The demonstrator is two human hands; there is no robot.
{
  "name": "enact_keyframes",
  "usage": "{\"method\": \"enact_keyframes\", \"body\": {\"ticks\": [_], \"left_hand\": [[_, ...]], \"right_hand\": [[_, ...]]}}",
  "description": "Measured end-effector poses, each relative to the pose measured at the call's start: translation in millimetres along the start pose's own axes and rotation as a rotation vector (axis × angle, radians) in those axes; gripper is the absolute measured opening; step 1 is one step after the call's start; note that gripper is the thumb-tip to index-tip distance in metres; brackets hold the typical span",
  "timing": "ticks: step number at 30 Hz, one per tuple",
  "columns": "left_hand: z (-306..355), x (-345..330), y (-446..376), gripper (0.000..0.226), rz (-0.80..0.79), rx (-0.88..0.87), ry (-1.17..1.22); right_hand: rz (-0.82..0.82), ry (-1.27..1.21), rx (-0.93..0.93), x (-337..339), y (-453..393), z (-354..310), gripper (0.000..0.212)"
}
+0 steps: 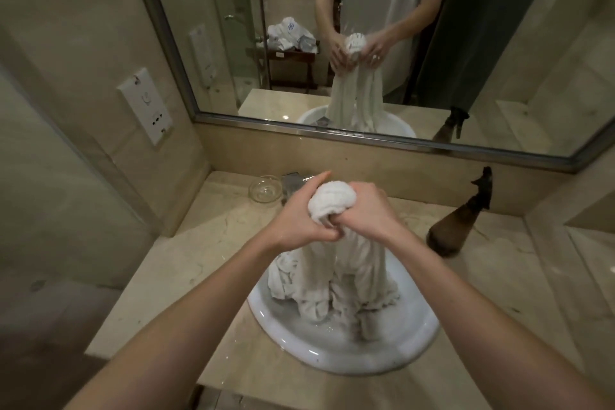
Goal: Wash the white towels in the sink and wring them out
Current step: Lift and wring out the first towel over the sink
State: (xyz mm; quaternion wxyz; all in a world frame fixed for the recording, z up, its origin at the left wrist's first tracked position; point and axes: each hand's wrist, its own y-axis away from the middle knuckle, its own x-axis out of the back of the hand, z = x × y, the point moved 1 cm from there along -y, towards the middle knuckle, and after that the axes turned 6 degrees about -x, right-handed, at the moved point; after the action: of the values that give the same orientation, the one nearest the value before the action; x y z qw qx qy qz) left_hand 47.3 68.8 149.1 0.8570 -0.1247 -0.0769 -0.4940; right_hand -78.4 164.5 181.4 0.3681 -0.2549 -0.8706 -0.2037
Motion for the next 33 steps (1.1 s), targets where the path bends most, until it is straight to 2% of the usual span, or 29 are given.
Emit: {"method": "enact_keyframes", "body": {"ticks": [3, 5, 6, 9, 13, 17, 21, 23, 25, 27, 32, 33], "left_hand": [[-2.3, 6.3, 0.6, 0.053, 0.027, -0.044, -0.113], [-0.2, 4.0, 6.7, 0.043, 0.091, -0.048, -0.134], [0.8, 1.5, 9.7, 0.042, 0.108, -0.053, -0.139], [0.9, -5.4, 16.0, 0.037, 0.118, -0.064, -0.116], [3.3, -13.1, 18.0, 0.029, 0.215, -0.042, 0.061], [23.7, -30.4, 5.1, 0.021, 0.267, -0.050, 0.221], [54.4, -57.8, -17.3, 0.021, 0.239, -0.119, 0.275], [68.9, -67.9, -30.1, 0.021, 0.259, -0.142, 0.302], [79.2, -76.0, -42.0, 0.020, 0.271, -0.162, 0.326], [84.5, -83.1, -52.7, 0.019, 0.292, -0.159, 0.366], [83.6, -98.1, -65.6, 0.013, 0.378, -0.102, 0.544], [83.9, -99.0, -64.7, 0.012, 0.408, -0.076, 0.601]], "right_hand": [[-0.066, -0.062, 0.033, -5.7, 5.7, 1.3, 0.049], [-0.094, -0.183, 0.042, -9.6, 9.4, 10.9, 0.042], [-0.122, -0.270, 0.056, -11.2, 11.4, 18.6, 0.046], [-0.288, -0.421, 0.127, -15.1, 20.2, 41.9, 0.075], [-0.408, -0.334, 0.119, -30.5, 31.2, 84.7, 0.108], [-0.325, -0.304, 0.044, -50.5, 30.1, 124.3, 0.121], [-0.187, -0.294, 0.006, -49.9, 13.4, 136.7, 0.109], [-0.201, -0.334, -0.027, -45.7, 9.0, 147.5, 0.108], [-0.244, -0.407, -0.057, -45.2, 9.5, 157.7, 0.119], [-0.122, -0.408, -0.075, -47.4, 14.7, 163.8, 0.131], [0.048, -0.518, -0.020, -75.1, 32.7, 142.1, 0.119], [0.091, -0.573, -0.052, -84.4, 31.9, 137.9, 0.111]]}}
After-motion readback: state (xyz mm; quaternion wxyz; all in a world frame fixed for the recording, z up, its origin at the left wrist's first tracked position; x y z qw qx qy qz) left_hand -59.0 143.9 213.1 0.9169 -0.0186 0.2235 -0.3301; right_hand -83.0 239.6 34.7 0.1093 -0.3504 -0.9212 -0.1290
